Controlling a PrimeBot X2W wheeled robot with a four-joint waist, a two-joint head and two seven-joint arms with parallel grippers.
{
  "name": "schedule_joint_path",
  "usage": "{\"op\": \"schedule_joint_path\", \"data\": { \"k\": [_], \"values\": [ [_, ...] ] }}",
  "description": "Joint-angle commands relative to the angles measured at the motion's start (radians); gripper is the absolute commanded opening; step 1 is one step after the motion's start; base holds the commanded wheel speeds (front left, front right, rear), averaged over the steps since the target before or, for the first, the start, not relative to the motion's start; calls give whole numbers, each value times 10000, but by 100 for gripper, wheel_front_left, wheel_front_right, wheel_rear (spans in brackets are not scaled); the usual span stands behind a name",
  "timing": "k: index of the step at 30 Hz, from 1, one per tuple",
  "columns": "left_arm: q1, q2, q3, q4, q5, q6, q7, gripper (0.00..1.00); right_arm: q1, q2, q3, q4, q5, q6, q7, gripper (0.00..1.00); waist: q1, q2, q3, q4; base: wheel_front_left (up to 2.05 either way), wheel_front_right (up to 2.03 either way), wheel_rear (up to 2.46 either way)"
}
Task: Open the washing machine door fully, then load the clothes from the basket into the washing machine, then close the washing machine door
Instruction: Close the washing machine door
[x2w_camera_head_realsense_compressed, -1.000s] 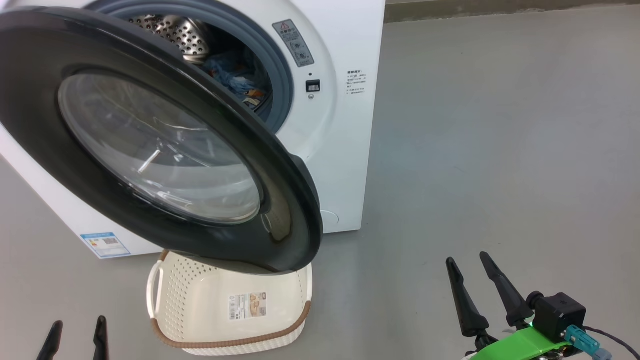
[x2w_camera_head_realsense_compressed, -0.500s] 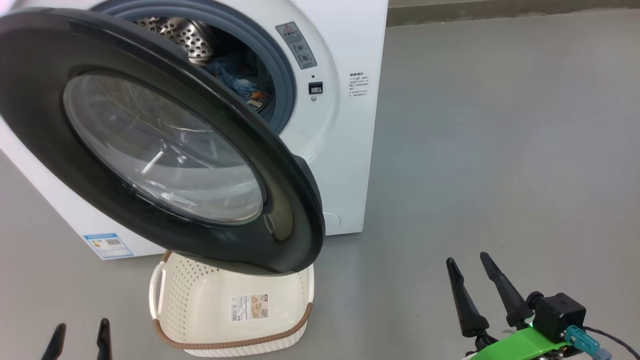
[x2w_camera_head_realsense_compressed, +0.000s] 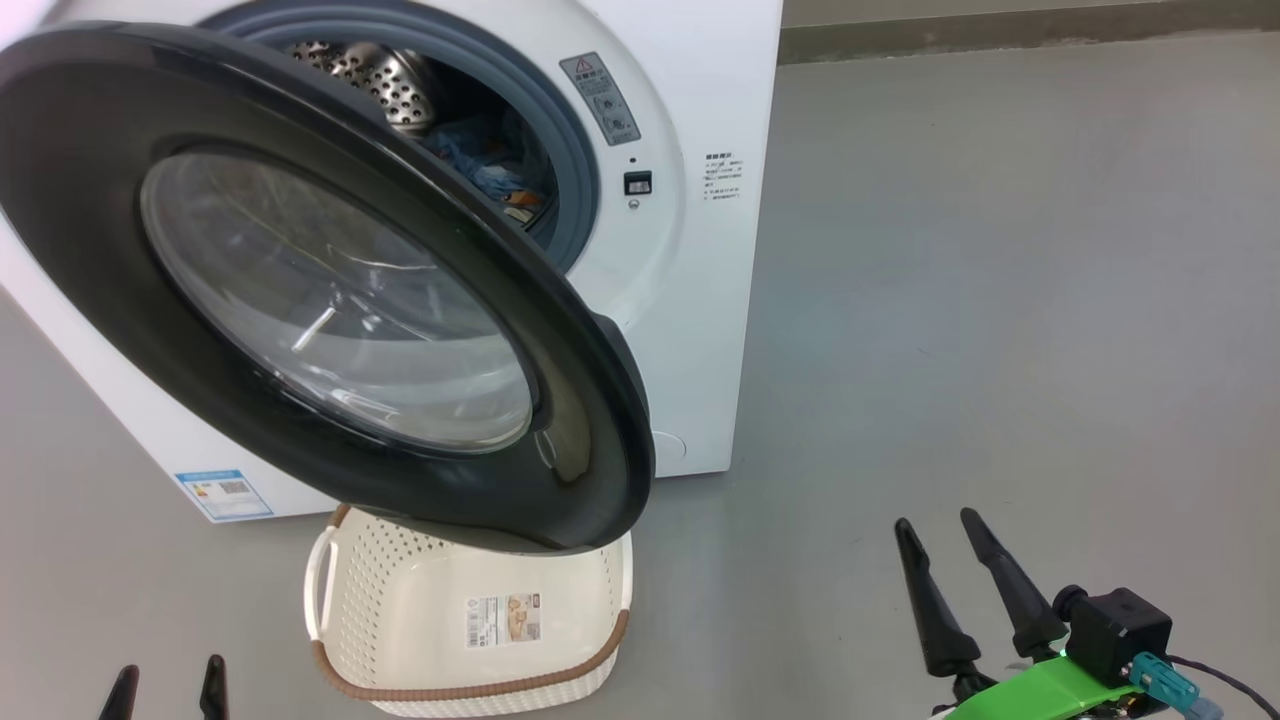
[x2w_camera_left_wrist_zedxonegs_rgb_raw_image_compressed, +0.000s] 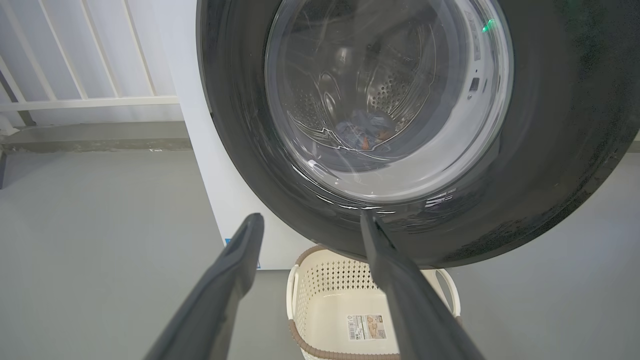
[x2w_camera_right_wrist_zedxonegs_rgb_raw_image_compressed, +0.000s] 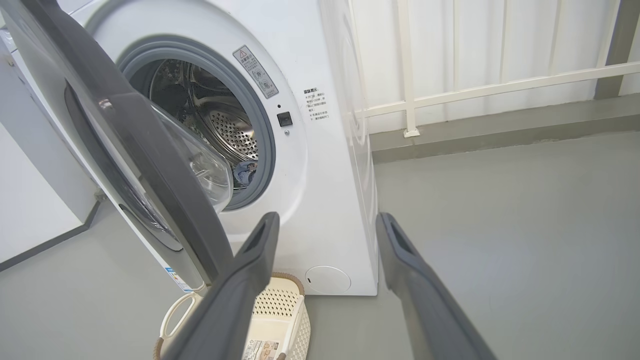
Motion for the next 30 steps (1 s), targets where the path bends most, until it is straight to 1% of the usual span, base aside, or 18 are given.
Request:
{"op": "schedule_joint_path", "data": {
  "k": [1, 4, 7, 13, 17, 18, 19, 22, 23, 27, 30],
  "values": [
    [-170, 148, 347, -185, 86, -29, -93, 100, -27, -12, 190, -192, -110, 16, -120, 0, 0, -1, 6, 11, 0, 0, 0],
    [-163, 153, 331, -175, 69, -29, -93, 100, 1, -12, 83, -324, 19, 16, -120, 0, 0, -1, -7, 41, 0, 0, 0],
    [-157, 153, 350, -172, 55, -29, -93, 100, -106, -12, -38, -1002, 98, 16, -120, 0, 0, -1, 13, 57, 0, 0, 0],
    [-179, 157, 376, -212, -20, -29, -93, 100, -427, -12, 47, -3564, 259, 16, -120, 0, 0, -1, 120, 70, 0, 0, 0],
    [-253, 179, 329, -254, -100, -29, -93, 100, -695, -12, 433, -5292, 314, 16, -120, 0, 0, -1, 242, 96, 0, 0, 0],
    [-275, 186, 310, -258, -121, -29, -93, 100, -781, -12, 604, -5658, 237, 16, -120, 0, 0, -1, 271, 106, 0, 0, 0],
    [-330, 192, 265, -259, -161, -29, -93, 100, -989, -12, 1115, -6279, 75, 16, -120, 0, 0, -1, 340, 142, 0, 0, 0],
    [-448, 216, 168, -261, -236, -29, -93, 100, -1399, -12, 2289, -6854, -430, 16, -120, 0, 0, -1, 454, 245, 0, 0, 0],
    [-448, 216, 168, -261, -236, -29, -93, 100, -1399, -12, 2289, -6854, -430, 16, -120, 0, 0, -1, 454, 245, 0, 0, 0],
    [-586, 220, 66, -254, -341, -29, -93, 100, -1956, -68, 4123, -6563, -1024, 16, -120, 0, 0, -1, 565, 454, 0, 0, 0],
    [-640, 203, 16, -246, -410, -29, -93, 100, -2297, -275, 5090, -6017, -1048, 16, -120, 0, 0, -1, 649, 660, 0, 0, 0]
  ]
}}
